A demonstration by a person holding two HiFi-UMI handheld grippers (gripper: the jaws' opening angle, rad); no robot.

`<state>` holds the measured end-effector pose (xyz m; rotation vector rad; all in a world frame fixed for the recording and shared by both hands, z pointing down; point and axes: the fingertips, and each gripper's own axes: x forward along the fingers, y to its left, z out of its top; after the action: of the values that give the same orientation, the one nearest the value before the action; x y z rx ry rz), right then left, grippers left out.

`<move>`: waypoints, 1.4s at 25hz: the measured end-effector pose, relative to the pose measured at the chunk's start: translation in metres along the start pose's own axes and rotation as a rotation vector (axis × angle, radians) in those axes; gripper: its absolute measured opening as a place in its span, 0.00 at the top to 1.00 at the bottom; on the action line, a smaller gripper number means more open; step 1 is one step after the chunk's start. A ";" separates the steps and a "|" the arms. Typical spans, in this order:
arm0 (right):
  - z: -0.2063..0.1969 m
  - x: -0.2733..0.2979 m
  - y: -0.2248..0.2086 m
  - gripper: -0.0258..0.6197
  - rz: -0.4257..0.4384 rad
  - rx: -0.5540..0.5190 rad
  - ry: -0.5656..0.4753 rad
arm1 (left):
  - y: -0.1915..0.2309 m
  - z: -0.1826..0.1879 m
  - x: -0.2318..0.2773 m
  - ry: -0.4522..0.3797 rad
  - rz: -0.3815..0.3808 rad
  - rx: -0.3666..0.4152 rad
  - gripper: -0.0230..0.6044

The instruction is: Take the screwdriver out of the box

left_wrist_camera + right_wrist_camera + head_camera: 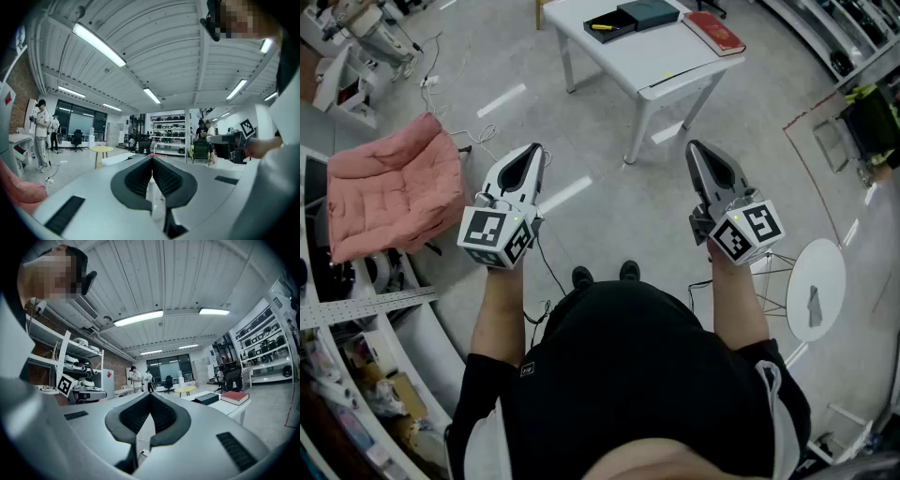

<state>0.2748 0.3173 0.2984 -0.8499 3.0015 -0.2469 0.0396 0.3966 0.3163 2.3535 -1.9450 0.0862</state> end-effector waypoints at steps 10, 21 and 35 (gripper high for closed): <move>0.004 -0.017 -0.023 0.92 -0.005 -0.045 -0.004 | -0.021 -0.004 0.009 0.007 0.018 -0.007 0.95; 0.006 -0.056 -0.056 0.91 0.020 -0.062 -0.003 | -0.072 -0.008 0.027 0.026 0.043 0.004 0.95; -0.022 -0.028 -0.078 0.91 0.028 -0.118 0.117 | -0.049 -0.028 0.066 0.022 0.041 -0.057 0.95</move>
<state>0.3376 0.2693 0.3313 -0.8287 3.1624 -0.1244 0.1001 0.3438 0.3493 2.2683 -1.9585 0.0586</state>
